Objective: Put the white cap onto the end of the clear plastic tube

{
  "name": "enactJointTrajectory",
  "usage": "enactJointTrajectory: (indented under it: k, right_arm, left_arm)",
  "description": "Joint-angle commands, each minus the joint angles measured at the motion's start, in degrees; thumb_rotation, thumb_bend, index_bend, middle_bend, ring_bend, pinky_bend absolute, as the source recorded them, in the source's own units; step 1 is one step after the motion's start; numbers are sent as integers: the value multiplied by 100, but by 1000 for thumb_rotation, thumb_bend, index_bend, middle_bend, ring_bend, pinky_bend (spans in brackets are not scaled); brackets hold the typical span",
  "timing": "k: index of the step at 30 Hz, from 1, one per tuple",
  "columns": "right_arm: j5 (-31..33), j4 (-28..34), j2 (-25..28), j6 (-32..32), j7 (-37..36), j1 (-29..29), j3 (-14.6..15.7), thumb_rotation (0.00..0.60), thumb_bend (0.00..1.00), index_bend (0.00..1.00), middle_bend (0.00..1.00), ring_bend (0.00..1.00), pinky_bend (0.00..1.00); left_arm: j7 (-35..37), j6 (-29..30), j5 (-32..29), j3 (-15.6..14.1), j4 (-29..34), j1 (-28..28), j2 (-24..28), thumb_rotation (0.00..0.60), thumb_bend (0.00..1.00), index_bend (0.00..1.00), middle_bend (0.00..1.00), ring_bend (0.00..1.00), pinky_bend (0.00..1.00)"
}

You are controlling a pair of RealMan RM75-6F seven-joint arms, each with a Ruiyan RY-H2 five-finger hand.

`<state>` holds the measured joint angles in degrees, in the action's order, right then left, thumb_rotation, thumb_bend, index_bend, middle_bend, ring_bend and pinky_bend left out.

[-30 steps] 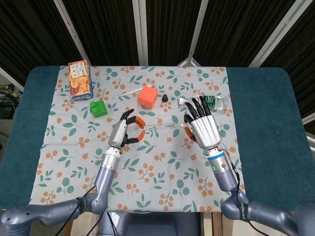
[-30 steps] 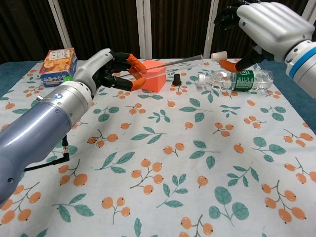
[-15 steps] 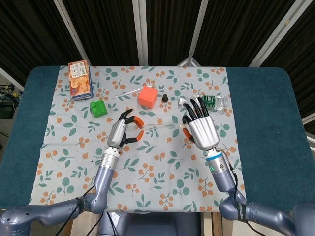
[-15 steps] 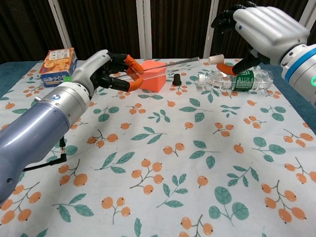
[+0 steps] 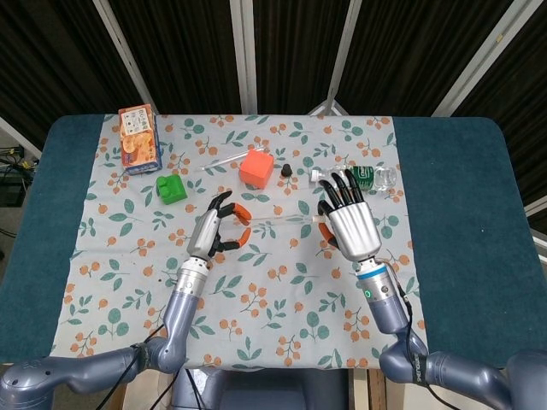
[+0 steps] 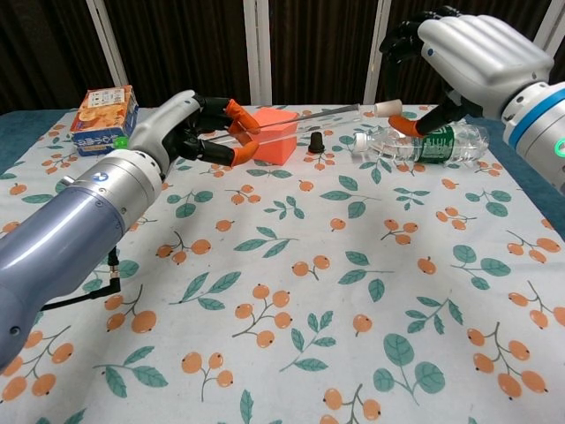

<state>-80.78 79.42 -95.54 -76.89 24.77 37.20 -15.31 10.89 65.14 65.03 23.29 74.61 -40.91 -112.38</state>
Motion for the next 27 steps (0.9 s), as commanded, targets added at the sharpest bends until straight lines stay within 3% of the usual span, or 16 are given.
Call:
enactJointTrajectory:
  k: [1, 27]
  right_arm:
    - [18, 40, -18, 0, 0, 7, -19, 600, 407, 602, 228, 116, 67]
    - [96, 128, -67, 0, 35, -5, -33, 600, 410, 602, 228, 116, 67]
  left_arm:
    - [-2, 17, 22, -3, 9, -6, -17, 600, 833, 575, 518, 78, 0]
    - [2, 43, 66, 14, 5, -24, -116, 600, 833, 575, 518, 78, 0]
